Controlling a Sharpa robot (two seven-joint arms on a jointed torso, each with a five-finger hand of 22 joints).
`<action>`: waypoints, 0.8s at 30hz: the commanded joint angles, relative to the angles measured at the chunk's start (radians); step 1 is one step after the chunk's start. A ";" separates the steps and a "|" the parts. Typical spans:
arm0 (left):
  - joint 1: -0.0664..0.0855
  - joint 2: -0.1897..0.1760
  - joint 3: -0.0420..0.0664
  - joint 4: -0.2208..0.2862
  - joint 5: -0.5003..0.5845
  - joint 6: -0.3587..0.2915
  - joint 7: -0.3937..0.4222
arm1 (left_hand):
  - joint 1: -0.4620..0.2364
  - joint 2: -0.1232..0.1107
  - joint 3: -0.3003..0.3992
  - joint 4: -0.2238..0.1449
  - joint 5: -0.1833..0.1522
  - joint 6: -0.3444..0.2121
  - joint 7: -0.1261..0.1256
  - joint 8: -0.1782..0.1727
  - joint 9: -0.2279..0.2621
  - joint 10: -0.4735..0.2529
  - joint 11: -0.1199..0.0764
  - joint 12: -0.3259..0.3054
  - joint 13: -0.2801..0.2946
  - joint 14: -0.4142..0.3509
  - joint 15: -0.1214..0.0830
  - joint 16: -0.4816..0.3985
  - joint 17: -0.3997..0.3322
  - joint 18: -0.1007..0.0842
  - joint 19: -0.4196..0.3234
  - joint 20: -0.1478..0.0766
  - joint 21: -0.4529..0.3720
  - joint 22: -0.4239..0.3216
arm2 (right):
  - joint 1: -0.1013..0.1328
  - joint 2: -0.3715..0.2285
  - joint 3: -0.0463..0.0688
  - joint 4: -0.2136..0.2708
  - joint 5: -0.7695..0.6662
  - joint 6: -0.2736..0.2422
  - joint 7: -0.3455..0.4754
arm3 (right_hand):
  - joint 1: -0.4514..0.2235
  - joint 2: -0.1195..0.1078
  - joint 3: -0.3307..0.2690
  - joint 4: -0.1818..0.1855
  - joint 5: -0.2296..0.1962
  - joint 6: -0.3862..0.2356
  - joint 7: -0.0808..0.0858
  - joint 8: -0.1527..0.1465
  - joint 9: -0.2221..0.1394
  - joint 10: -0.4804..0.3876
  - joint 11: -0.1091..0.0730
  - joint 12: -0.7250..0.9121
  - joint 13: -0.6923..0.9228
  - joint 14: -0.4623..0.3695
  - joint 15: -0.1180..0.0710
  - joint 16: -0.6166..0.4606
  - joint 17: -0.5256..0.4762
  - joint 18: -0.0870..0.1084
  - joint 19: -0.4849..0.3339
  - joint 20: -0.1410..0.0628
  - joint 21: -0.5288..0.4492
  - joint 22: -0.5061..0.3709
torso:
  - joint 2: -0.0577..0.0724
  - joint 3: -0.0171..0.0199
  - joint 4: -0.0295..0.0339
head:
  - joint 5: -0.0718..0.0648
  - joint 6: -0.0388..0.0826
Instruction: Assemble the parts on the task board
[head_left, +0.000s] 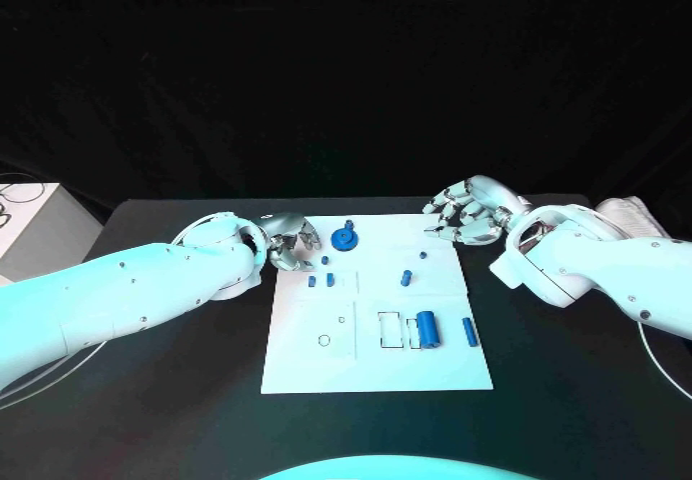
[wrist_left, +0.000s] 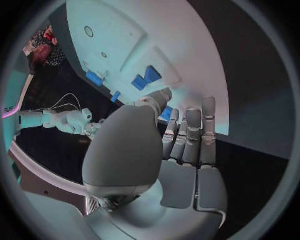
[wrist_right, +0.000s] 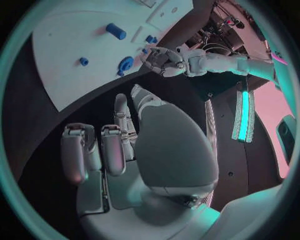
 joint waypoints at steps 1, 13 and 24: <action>0.000 -0.027 0.012 0.015 0.072 -0.006 0.021 | 0.021 -0.001 0.024 0.008 0.006 0.031 0.014 0.020 -0.004 0.039 -0.013 0.039 0.008 -0.019 -0.009 -0.006 -0.034 0.016 0.000 -0.002 -0.001 0.000 | -0.008 -0.001 -0.001 -0.002 -0.141 0.066 -0.004 | 0.019 -0.018 0.063 -0.009 0.004 0.022 0.000 0.002 -0.004 0.022 -0.003 -0.080 -0.081 0.061 -0.006 -0.004 0.090 0.002 0.062 -0.007 0.004 0.207 | 0.000 0.0011 -0.0012 | -0.010 0.003; 0.005 -0.165 0.055 0.078 0.649 -0.019 0.195 | 0.007 -0.029 0.194 -0.026 0.003 0.068 0.069 0.066 -0.022 0.064 -0.027 0.120 0.012 -0.102 -0.027 -0.206 -0.179 0.015 -0.051 -0.024 -0.005 0.010 | -0.040 0.022 -0.005 -0.028 -0.509 0.054 -0.081 | -0.014 -0.056 0.206 -0.056 0.003 0.053 0.001 -0.010 -0.007 0.020 0.016 -0.286 -0.290 0.058 0.010 -0.016 0.079 0.017 0.037 0.005 -0.068 0.175 | 0.000 0.0010 -0.0007 | -0.031 0.018; 0.005 -0.255 0.058 0.183 1.069 0.076 0.389 | -0.059 -0.020 0.153 -0.014 -0.002 0.087 0.065 0.095 -0.021 0.118 -0.038 0.167 0.025 -0.080 -0.031 -0.230 -0.185 0.015 -0.042 -0.024 -0.058 -0.032 | -0.054 0.079 -0.007 -0.093 -0.644 0.070 -0.154 | -0.061 -0.062 0.259 -0.106 0.001 0.065 -0.004 -0.023 -0.007 0.032 0.014 -0.360 -0.382 0.055 0.002 -0.030 0.060 0.024 0.030 -0.004 -0.101 0.160 | 0.000 -0.0024 0.0046 | -0.048 0.025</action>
